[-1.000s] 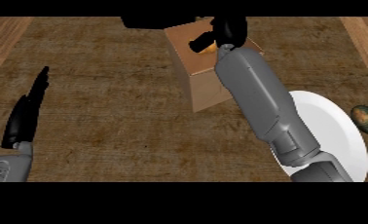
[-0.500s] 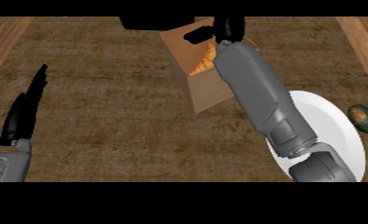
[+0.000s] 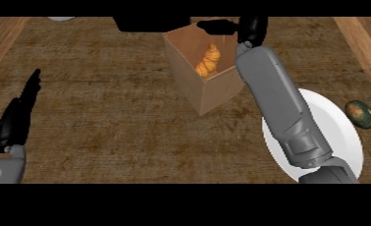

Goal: Pick the croissant from the plate and place it in the cardboard box

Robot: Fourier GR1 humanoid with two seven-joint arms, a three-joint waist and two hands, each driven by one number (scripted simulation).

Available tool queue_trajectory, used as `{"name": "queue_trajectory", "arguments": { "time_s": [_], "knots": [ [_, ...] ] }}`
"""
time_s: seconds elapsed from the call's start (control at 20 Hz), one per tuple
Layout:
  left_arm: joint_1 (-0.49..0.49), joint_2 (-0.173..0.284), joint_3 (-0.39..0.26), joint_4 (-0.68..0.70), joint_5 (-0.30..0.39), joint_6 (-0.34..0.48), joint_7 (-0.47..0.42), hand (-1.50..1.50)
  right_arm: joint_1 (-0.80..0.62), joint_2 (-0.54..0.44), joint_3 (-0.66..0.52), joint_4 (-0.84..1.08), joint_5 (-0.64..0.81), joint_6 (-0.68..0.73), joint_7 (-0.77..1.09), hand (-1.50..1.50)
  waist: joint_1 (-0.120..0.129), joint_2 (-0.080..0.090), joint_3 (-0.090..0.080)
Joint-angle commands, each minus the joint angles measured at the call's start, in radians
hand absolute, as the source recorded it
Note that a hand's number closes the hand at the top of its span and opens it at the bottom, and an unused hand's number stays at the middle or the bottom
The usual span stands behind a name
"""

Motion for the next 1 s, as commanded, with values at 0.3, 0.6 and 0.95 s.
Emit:
{"name": "queue_trajectory", "arguments": {
  "time_s": [0.3, 0.6, 0.95],
  "knots": [
    [0.029, -0.040, -0.014, -0.051, -0.038, 0.038, 0.040, 0.00, 0.334, -0.152, -0.008, -0.496, -0.082, 0.157, 0.103, -1.50, -0.033, -0.006, 0.002],
    [0.036, -0.027, 0.019, 0.004, -0.021, 0.015, -0.024, 0.00, 0.654, -0.275, -0.062, -0.779, -0.185, 0.301, 0.075, -1.50, -0.030, -0.001, 0.002],
    [0.029, 0.011, 0.056, 0.012, 0.001, -0.029, -0.006, 0.00, 0.927, -0.432, -0.198, -0.996, -0.366, 0.536, 0.057, -1.50, -0.031, 0.002, 0.002]
  ]
}}
